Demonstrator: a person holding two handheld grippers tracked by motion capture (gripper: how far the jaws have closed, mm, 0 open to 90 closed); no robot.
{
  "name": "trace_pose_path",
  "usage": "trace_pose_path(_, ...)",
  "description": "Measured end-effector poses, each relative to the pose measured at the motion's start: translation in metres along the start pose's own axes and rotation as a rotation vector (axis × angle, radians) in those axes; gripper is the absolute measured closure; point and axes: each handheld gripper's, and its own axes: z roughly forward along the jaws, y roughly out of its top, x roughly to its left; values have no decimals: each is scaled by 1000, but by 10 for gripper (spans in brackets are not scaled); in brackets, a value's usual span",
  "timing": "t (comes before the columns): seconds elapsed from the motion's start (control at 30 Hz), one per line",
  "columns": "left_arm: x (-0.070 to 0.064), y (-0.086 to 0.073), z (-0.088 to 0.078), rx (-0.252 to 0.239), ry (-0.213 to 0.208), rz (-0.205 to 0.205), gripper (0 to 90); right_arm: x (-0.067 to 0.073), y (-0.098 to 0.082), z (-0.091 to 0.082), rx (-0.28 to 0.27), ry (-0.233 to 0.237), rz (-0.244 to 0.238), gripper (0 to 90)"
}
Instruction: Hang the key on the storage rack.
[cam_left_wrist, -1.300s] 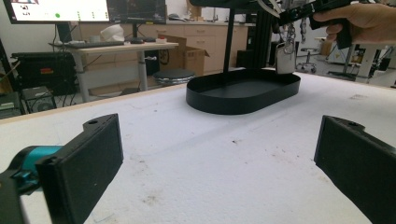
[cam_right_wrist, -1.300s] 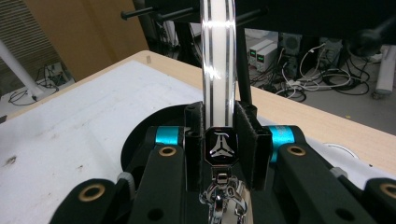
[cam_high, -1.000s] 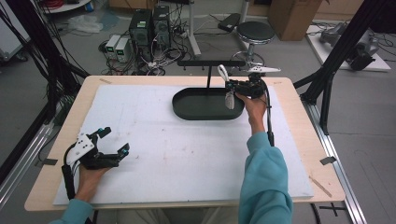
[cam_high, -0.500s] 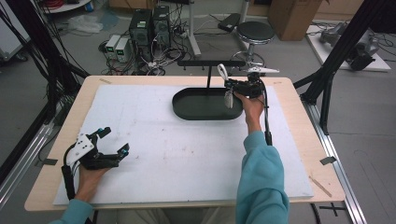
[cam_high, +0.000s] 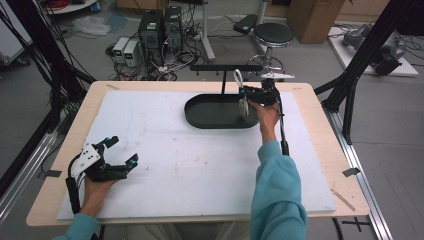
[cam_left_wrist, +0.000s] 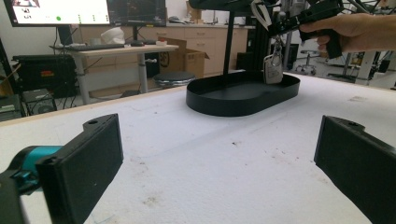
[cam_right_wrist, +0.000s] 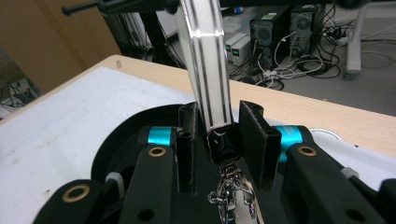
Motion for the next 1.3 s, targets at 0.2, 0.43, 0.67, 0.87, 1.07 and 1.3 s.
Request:
trace_pose_path(0.2,0,0,0,-1,1,-1,17,1,-2,4,6,-4,-5,679)
trace_pose_path(0.43,0,0,0,-2,3,-5,17,3,0,3,6,-25,-27,626)
trace_pose_path(0.67,0,0,0,-5,9,-12,17,8,2,-2,18,-44,-43,349)
trace_pose_path(0.87,1,0,-1,7,16,-18,17,29,3,-15,-15,-18,-136,150)
trace_pose_path(1.07,1,0,-3,0,17,-25,17,47,-5,-49,-59,-16,-180,93)
trace_pose_path(1.3,-1,0,-5,-8,12,-8,17,62,-27,-110,-155,-10,-236,92)
